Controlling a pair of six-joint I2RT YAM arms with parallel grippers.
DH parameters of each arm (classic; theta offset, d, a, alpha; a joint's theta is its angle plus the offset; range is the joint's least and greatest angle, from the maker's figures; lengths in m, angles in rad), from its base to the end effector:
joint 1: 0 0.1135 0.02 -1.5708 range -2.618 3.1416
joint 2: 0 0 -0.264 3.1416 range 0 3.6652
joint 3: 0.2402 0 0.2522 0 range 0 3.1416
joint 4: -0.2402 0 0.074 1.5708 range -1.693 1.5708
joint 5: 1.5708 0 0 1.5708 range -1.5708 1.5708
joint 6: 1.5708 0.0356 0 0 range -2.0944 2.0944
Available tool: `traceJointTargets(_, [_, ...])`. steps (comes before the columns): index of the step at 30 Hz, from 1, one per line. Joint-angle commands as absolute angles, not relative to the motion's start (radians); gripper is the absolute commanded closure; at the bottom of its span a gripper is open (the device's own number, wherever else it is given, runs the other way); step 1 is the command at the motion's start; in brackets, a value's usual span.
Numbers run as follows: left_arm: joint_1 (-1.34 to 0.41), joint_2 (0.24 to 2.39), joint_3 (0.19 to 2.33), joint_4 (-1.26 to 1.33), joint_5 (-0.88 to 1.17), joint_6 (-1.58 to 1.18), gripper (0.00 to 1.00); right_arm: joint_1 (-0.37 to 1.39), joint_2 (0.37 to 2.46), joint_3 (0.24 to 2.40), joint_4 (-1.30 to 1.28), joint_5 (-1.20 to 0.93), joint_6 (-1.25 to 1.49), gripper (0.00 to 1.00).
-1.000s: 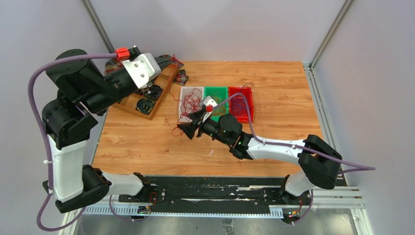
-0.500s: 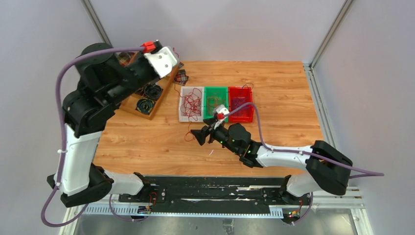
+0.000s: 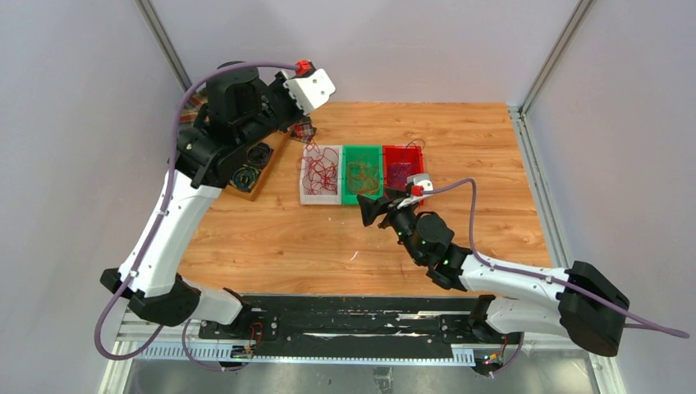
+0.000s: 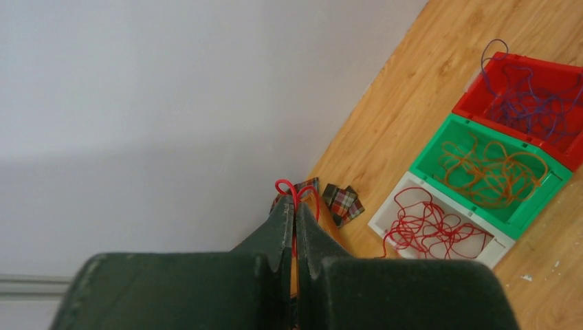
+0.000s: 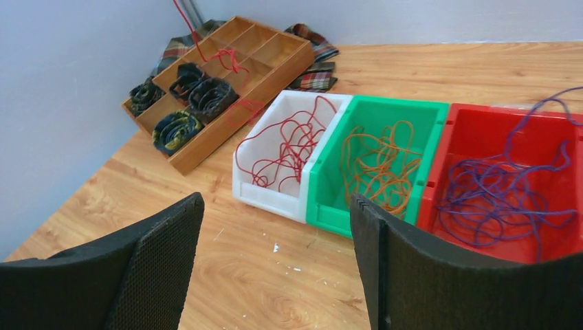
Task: Untangle the cables
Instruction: Place the cable in the bin.
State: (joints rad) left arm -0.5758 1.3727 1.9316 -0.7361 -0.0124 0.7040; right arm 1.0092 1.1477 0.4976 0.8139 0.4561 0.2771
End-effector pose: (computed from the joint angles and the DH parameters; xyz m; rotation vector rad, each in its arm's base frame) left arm 0.2114 -0.1367 0.5338 1.0371 1.4085 0.1046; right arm 0.1451 0.2011 0.2710 -0.1448 1.4583 0.7368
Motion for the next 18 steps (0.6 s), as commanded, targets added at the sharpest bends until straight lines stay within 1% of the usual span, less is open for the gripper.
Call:
traceJointTargets(1, [-0.560, 1.402, 1.896, -0.622, -0.016, 0.684, 0.99, 1.000, 1.087, 0.457, 0.785, 0.563, 0.270, 0.23])
traceJointTargets(12, [-0.474, 1.482, 1.831, -0.523, 0.009, 0.644, 0.99, 0.999, 0.962, 0.406, 0.687, 0.581, 0.245, 0.24])
traceJointTargets(18, [-0.462, 1.493, 1.724, -0.432, -0.012, 0.685, 0.99, 0.999, 0.897, 0.383, 0.638, 0.585, 0.237, 0.24])
